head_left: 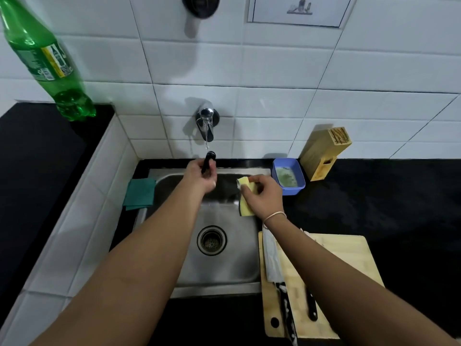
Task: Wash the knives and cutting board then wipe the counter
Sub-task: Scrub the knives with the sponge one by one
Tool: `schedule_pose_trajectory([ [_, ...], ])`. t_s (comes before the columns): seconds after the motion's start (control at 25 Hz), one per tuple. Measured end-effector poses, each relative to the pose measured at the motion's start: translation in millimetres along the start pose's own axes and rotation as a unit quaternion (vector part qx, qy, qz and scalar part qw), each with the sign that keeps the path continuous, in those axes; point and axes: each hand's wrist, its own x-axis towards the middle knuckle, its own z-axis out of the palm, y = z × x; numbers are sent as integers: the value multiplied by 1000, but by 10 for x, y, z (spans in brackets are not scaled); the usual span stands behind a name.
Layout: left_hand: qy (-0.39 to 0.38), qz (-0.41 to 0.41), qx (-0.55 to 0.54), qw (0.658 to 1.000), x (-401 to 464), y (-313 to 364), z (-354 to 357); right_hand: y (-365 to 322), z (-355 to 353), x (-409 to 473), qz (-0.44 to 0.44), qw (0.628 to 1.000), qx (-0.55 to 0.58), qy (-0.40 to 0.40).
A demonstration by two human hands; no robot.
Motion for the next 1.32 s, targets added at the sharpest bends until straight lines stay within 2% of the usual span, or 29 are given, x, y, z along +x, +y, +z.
schedule_pose_trajectory([
  [0.08,-6,2,-35,999,27,64,62,23,18,-6,1,1000,-9,-4],
  [0.16,-10,-1,-27,1000,7,76,75,24,27,1,-4,1000,-16,-9],
  [0.36,-34,-18,39,998,-243,-68,-13,-24,-31,-20,-20,999,-21,-18],
  [0.44,-32,-54,113,992,-337,-132,-171,-6,-109,-64,-14,1000,-7,-16],
  [0.52,-15,-104,270,957,-459,-236,-454,29,-175,-150,12,999,30,-13],
  [0.64,46,-120,462,878,-653,-535,-872,84,-218,-314,40,996,68,-30],
  [0.76,109,-91,563,814,-730,-794,-1090,92,-259,-429,30,995,73,-56],
  [0.88,143,-45,617,773,-860,-874,-1210,71,-294,-546,11,995,68,-71],
  [0.96,139,19,642,754,-966,-869,-1247,84,-304,-634,-3,995,60,-80],
  [1.08,88,116,689,710,-1130,-848,-1277,60,-289,-707,-57,993,35,-95],
  [1.2,38,161,686,709,-1297,-808,-1333,-102,-184,-841,-146,984,15,-102],
  [1.32,-2,210,681,701,-1442,-685,-1397,-56,-156,-1018,-265,957,-31,-114],
])
